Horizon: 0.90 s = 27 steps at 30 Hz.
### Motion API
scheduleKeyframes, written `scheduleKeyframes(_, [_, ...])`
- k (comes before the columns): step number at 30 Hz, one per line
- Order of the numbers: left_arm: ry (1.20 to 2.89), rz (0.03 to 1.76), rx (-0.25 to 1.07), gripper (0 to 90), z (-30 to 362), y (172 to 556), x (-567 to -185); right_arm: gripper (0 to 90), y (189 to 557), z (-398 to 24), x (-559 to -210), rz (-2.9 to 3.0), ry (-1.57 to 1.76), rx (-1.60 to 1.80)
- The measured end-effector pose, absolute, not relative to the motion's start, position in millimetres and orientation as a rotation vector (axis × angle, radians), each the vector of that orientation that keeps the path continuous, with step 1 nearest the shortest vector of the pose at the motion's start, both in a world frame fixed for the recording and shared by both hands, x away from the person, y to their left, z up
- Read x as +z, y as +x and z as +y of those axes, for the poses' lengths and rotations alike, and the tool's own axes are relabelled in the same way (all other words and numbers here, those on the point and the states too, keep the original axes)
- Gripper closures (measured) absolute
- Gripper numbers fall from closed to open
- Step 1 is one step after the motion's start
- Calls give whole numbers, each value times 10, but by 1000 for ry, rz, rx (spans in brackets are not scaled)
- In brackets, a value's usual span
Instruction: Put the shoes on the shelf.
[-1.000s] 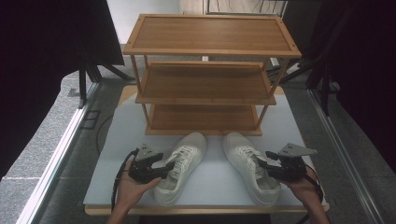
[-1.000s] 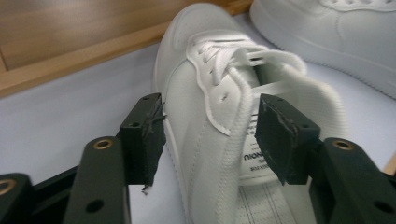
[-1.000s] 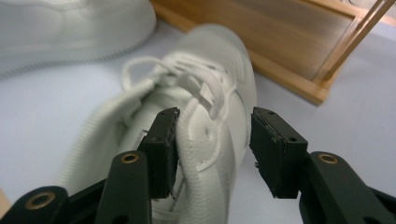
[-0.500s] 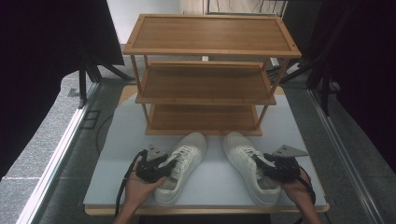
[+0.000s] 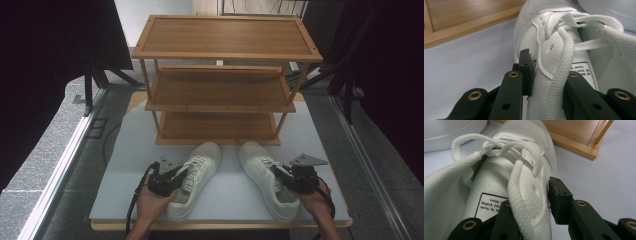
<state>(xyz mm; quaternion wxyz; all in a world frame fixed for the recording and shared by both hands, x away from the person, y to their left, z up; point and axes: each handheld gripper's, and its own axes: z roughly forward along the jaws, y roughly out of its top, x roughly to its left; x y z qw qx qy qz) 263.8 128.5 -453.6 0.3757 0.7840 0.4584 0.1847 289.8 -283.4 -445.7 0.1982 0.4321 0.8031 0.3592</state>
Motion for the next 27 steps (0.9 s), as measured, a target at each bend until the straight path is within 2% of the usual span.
scheduleKeyframes(8, [1986,1179,457,764,1296,2640,-4544,714,2904,-2816,-4452,2256,1198,979])
scheduleKeyframes(10, [1985,1173,453,756,1302,2639,-4546,652,2907,-2833,-4449,2257,1201,974])
scheduleKeyframes(13, [1978,1172,441,732,1311,2644,-4551,488,2916,-2870,-4437,2238,1229,973])
scheduleKeyframes(15, [1978,1172,438,721,1313,2647,-4553,473,2923,-2893,-4436,2237,1244,988])
scheduleKeyframes(17, [1974,1171,433,717,1317,2651,-4558,507,2934,-2915,-4449,2244,1254,1012])
scheduleKeyframes(18, [1974,1173,432,717,1319,2650,-4559,587,2932,-2900,-4456,2262,1247,1035])
scheduleKeyframes(20, [1975,1173,433,719,1319,2649,-4559,615,2933,-2887,-4462,2273,1240,1040])
scheduleKeyframes(27, [1984,1162,458,797,1311,2645,-4558,817,2919,-2846,-4471,2239,1232,979])
